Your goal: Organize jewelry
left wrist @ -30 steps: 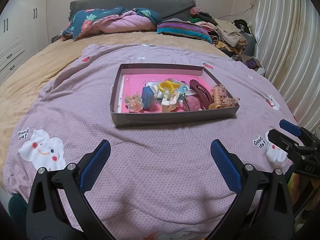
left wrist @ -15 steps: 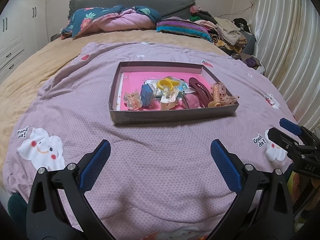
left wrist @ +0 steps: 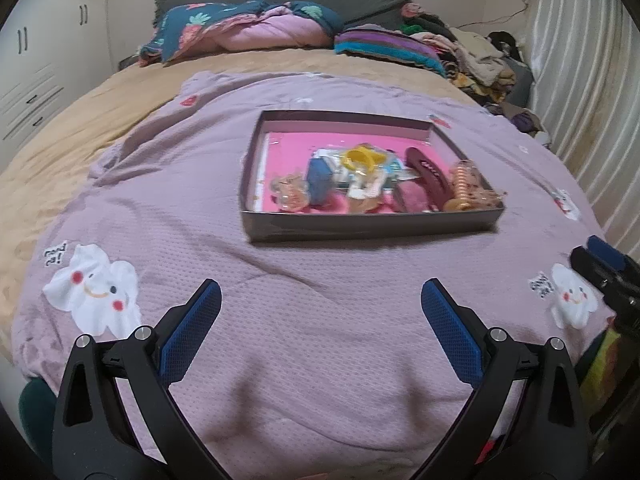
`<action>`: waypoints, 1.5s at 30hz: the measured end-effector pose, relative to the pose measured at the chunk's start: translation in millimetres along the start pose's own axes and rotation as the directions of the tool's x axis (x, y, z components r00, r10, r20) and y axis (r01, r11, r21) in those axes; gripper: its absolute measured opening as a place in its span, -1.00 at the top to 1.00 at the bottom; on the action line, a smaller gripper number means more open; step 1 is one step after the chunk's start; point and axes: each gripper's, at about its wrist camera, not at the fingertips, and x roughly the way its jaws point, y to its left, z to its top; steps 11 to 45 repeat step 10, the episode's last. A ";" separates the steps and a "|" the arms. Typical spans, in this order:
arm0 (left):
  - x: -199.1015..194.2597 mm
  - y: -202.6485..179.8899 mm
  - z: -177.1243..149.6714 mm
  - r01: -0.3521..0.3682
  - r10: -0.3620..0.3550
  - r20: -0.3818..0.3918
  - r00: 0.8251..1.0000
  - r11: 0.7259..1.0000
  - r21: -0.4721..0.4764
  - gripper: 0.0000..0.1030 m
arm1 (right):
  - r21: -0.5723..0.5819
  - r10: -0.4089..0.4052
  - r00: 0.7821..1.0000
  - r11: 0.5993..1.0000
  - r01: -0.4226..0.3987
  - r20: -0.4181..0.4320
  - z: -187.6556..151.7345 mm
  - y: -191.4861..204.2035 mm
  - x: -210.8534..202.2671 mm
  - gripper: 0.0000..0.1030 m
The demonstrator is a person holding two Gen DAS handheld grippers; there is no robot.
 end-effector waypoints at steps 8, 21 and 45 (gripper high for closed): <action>38.0 83.6 40.3 -0.176 0.174 -0.025 0.984 0.974 -0.145 -0.82 | 0.116 -0.147 0.988 0.982 0.151 -0.036 28.3 -83.1 45.3 -0.91; 52.7 116.3 54.2 -0.253 0.251 -0.034 0.967 0.949 -0.187 -0.82 | 0.125 -0.232 0.970 0.963 0.241 -0.077 39.5 -118.5 71.6 -0.91; 52.7 116.3 54.2 -0.253 0.251 -0.034 0.967 0.949 -0.187 -0.82 | 0.125 -0.232 0.970 0.963 0.241 -0.077 39.5 -118.5 71.6 -0.91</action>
